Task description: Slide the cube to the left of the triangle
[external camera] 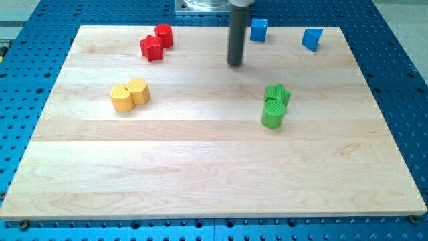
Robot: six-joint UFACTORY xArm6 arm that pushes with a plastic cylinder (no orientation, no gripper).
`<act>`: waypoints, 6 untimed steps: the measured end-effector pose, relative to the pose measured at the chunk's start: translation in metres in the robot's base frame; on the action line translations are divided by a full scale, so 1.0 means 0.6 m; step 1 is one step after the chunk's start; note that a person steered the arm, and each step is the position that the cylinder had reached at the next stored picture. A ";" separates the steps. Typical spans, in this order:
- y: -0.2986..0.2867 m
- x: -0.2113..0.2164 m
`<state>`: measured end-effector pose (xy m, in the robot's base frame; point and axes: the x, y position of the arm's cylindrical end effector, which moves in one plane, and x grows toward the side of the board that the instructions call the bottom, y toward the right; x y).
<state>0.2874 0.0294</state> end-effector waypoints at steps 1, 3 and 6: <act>0.008 -0.073; 0.032 -0.159; 0.172 -0.148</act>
